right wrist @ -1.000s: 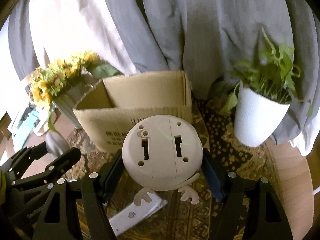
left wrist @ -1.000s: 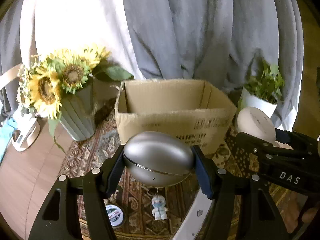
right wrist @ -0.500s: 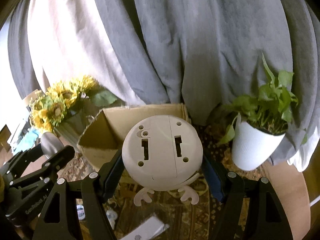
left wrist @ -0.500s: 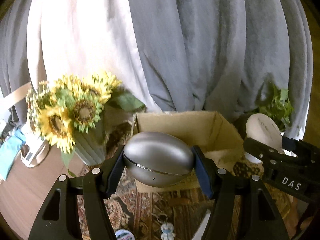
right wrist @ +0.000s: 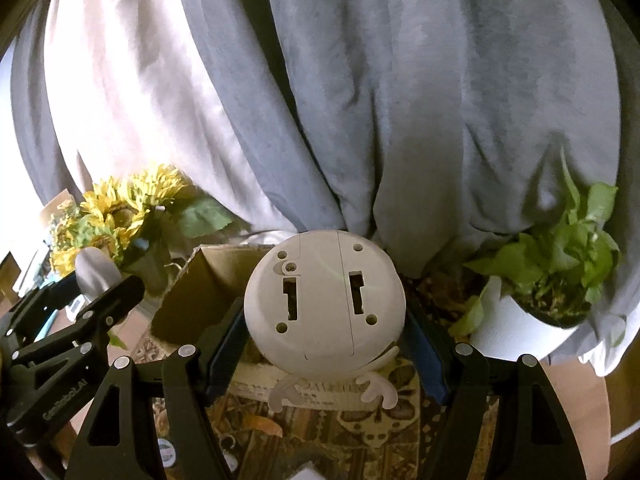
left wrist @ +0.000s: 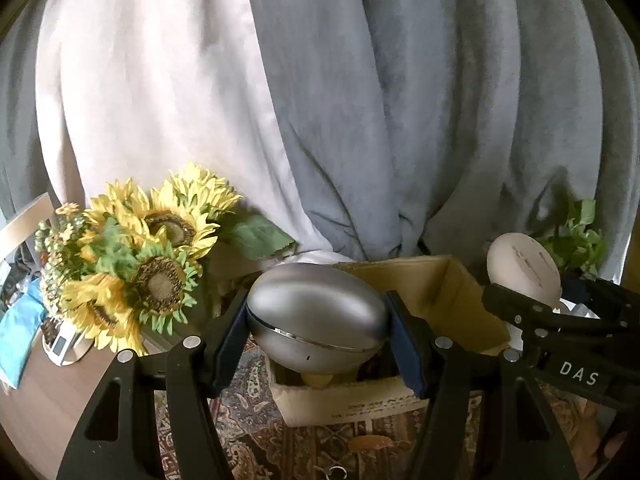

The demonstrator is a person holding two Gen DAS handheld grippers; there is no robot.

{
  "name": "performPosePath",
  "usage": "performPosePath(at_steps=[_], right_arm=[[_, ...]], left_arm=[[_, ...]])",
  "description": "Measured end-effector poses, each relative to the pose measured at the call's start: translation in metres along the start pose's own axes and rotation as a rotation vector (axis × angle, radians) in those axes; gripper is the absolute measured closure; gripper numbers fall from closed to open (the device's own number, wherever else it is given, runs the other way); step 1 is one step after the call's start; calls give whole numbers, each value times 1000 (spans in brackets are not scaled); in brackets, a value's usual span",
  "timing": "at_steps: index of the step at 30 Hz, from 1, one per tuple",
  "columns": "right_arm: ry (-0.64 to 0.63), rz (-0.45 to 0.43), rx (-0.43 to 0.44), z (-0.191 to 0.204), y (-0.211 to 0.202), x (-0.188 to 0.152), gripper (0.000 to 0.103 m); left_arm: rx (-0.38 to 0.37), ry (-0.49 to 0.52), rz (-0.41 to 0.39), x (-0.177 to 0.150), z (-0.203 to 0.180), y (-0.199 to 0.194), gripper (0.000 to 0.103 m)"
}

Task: Organize rigid objects
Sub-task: 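Lift the white figure and silver egg case and carry both over the box, then open the right tool releasing the figure while the left tool drops the egg case into the box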

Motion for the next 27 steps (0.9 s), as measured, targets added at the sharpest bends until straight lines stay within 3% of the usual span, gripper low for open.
performPosePath(at_steps=[11, 27], right_arm=[[-7, 121, 14, -6, 50, 8, 28], [-42, 329, 40, -7, 111, -7, 28]], left_arm=[[-41, 12, 140, 3, 5, 51, 39], [-81, 73, 400, -21, 6, 108, 39]])
Point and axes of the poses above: each gripper's, at about its wrist camera, not at the fingertips, and y roughly the way its jaws point, z to its left, x to its top, the point moved 6 cm from there along y, roughly the way its jaws point, and after that the axes turned 9 degrees about -z, right-handed, at the moved point
